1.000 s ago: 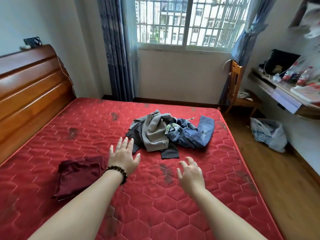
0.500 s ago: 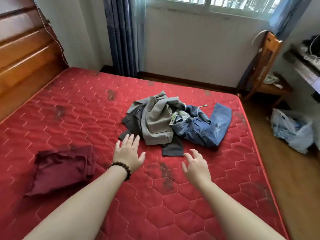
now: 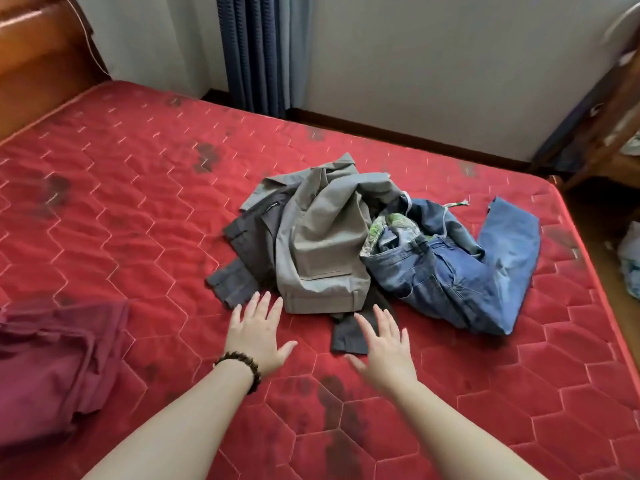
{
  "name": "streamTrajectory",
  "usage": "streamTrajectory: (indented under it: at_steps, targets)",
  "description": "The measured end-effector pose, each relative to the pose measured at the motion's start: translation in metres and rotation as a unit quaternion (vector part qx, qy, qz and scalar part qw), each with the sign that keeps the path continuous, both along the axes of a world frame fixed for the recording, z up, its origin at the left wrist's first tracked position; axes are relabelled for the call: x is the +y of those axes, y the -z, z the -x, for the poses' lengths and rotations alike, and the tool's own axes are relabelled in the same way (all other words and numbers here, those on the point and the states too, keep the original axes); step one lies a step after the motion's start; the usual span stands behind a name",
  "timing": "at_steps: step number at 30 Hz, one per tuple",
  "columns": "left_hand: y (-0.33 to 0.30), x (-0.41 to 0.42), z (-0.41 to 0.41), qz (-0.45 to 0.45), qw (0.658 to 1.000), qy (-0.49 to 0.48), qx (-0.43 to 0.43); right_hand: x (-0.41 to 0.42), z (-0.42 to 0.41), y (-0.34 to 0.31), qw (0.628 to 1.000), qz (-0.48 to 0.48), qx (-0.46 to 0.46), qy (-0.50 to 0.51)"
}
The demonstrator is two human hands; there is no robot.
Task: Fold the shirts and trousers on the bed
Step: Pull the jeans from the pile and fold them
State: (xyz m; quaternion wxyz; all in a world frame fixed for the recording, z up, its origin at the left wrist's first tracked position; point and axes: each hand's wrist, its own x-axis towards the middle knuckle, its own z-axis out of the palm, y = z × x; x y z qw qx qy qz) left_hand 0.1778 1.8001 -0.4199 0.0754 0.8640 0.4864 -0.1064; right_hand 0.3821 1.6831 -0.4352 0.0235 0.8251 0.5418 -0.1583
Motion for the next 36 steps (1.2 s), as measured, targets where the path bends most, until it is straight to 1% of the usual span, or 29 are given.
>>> streamTrajectory:
  at_steps: [4, 7, 10, 12, 14, 15, 17, 19, 23, 27, 31, 34, 36]
  targets:
    - [0.052, 0.031, -0.042, -0.001, 0.999, 0.021, -0.025, 0.046, -0.023, 0.047, 1.0, 0.005, -0.003, -0.017]
    - [0.084, 0.059, -0.076, -0.018, 0.997, 0.054, -0.05, 0.078, -0.044, 0.071, 0.998, -0.008, -0.037, -0.041]
    - [0.116, 0.078, -0.096, 0.015, 0.997, 0.07, -0.031, 0.104, -0.065, 0.088, 0.997, -0.006, -0.055, -0.052]
    - [0.136, 0.084, -0.1, 0.031, 0.997, 0.075, -0.02, 0.116, -0.076, 0.099, 0.998, 0.016, -0.034, -0.059]
    - [0.148, 0.088, -0.101, 0.025, 0.996, 0.072, -0.04, 0.123, -0.082, 0.108, 0.998, 0.03, 0.012, -0.054]
    - [0.15, 0.089, -0.101, 0.019, 0.996, 0.069, -0.051, 0.124, -0.083, 0.113, 0.998, 0.022, 0.019, -0.049]
    - [0.15, 0.09, -0.105, 0.009, 0.996, 0.055, -0.068, 0.125, -0.08, 0.12, 0.999, -0.015, 0.003, -0.038]
    - [0.148, 0.089, -0.109, 0.004, 0.996, 0.048, -0.071, 0.124, -0.076, 0.123, 0.998, -0.054, 0.002, -0.024]
    - [0.147, 0.07, -0.1, 0.009, 0.996, 0.059, -0.072, 0.108, -0.067, 0.125, 0.996, -0.078, 0.016, -0.028]
    - [0.14, 0.028, -0.078, 0.029, 0.996, 0.062, -0.048, 0.072, -0.045, 0.12, 0.997, -0.07, 0.028, -0.036]
    - [0.128, -0.025, -0.045, 0.061, 0.996, 0.07, -0.014, 0.018, -0.011, 0.108, 0.998, -0.042, 0.04, -0.038]
    - [0.117, -0.074, -0.013, 0.093, 0.994, 0.063, -0.007, -0.033, 0.021, 0.104, 0.993, -0.062, 0.088, -0.041]
    - [0.11, -0.105, 0.008, 0.113, 0.991, 0.07, 0.021, -0.063, 0.037, 0.103, 0.991, -0.062, 0.103, -0.058]
